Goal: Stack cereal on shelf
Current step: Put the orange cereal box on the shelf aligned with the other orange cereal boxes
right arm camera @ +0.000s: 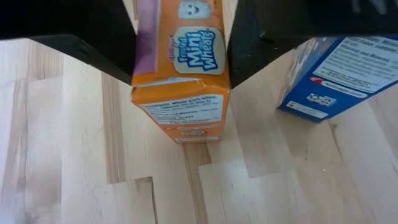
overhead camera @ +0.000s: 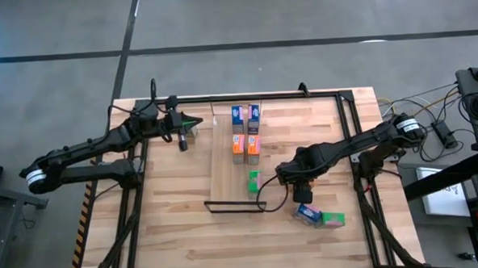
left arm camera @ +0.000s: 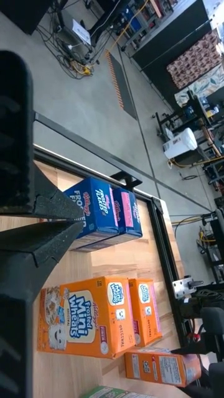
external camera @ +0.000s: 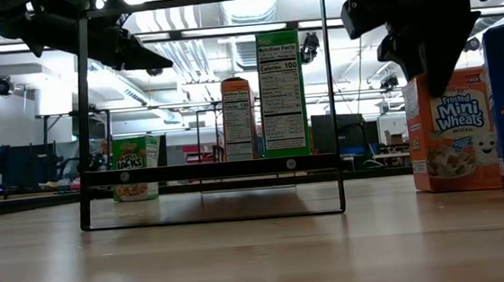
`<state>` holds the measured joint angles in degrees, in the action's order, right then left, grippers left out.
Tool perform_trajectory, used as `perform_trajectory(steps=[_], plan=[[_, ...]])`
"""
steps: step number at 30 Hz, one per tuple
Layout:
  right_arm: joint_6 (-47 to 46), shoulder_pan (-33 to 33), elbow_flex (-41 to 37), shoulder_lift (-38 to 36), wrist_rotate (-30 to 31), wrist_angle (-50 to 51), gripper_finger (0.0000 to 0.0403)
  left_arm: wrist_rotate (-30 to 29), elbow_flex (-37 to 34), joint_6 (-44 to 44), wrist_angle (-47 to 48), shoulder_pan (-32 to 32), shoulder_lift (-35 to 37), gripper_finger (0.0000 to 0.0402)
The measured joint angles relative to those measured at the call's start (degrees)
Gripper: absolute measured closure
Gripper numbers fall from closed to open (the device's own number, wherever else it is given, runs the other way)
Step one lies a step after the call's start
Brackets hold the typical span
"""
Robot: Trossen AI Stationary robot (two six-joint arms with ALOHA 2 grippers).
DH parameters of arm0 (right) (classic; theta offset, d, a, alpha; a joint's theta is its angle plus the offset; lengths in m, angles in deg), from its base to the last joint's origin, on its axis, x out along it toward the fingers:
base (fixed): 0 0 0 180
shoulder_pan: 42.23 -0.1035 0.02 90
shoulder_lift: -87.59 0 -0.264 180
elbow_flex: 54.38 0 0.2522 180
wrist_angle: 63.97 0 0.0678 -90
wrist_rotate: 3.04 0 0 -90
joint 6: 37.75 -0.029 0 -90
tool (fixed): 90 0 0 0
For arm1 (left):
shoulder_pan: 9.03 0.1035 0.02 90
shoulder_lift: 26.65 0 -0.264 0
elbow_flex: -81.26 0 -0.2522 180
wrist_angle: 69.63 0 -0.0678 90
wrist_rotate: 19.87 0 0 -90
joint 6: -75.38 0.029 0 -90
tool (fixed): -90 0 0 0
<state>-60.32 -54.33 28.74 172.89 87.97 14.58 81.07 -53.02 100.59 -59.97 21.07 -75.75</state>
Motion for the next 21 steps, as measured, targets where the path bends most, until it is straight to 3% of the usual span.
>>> perform_trajectory(steps=[6,12,17,21], plan=[[0.0,0.0,0.0,0.0,0.0,-0.3,0.0247,0.0,0.0,0.0,0.0,0.0,0.0,0.0401],[0.0,0.0,2.1,0.0,0.0,0.6,0.0259,0.0,0.0,0.0,0.0,0.0,0.0,0.0401],[-2.6,0.4,8.5,0.0,0.7,9.7,0.0256,0.0,0.0,0.0,0.0,0.0,0.0,0.0401],[-8.2,1.6,15.1,-0.1,5.1,16.6,0.0264,0.0,0.0,0.0,-0.3,0.0,0.0,0.0401]])
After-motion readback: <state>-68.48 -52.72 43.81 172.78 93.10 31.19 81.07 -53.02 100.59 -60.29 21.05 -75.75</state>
